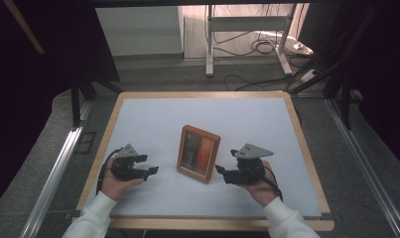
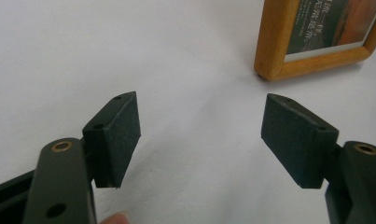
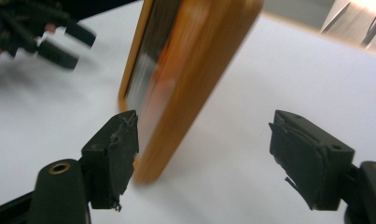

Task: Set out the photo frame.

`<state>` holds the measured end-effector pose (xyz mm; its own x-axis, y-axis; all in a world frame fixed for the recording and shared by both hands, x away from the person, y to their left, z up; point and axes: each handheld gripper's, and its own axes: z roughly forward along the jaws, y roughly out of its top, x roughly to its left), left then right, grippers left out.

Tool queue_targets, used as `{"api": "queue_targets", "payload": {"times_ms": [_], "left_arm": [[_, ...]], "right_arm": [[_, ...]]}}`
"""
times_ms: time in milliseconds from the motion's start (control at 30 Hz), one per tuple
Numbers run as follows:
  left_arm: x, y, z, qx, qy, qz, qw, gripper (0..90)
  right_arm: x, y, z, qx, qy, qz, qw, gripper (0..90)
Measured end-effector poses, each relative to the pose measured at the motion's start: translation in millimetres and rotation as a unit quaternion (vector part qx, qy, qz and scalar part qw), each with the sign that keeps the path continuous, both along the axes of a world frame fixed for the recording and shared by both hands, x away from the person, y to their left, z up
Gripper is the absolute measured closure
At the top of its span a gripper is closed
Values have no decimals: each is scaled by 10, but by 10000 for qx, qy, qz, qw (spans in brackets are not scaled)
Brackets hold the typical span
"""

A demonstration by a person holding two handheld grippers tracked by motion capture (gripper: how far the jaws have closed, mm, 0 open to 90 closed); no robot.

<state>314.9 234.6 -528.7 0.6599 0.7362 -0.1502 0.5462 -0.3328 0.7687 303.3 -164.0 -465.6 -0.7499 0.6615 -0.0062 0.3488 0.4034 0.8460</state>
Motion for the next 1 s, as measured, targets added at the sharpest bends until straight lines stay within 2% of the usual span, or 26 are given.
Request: {"api": "queue_targets", "payload": {"times_ms": [233, 467, 567, 733, 900, 1000], "left_arm": [[2, -7, -5, -5, 16, 11, 10000, 279], [-9, -9, 4, -15, 2, -11, 10000, 278], [-11, -17, 3, -20, 11, -18, 10000, 279], [-11, -24, 2, -2, 24, -36, 10000, 279], [-8, -29, -4, 16, 24, -60, 10000, 279], [-6, -27, -6, 9, 25, -61, 10000, 279]], "right_arm": [[-191, -104, -202, 121, 204, 115, 9997, 377], [-255, 27, -306, -64, 404, 475, 9980, 765], [-304, 147, -342, -260, 458, 757, 9957, 865], [-350, 351, -394, -460, 464, 1087, 9919, 899], [-304, 504, -488, -561, 551, 1213, 9895, 899], [-261, 567, -540, -709, 539, 1194, 9888, 899]]}}
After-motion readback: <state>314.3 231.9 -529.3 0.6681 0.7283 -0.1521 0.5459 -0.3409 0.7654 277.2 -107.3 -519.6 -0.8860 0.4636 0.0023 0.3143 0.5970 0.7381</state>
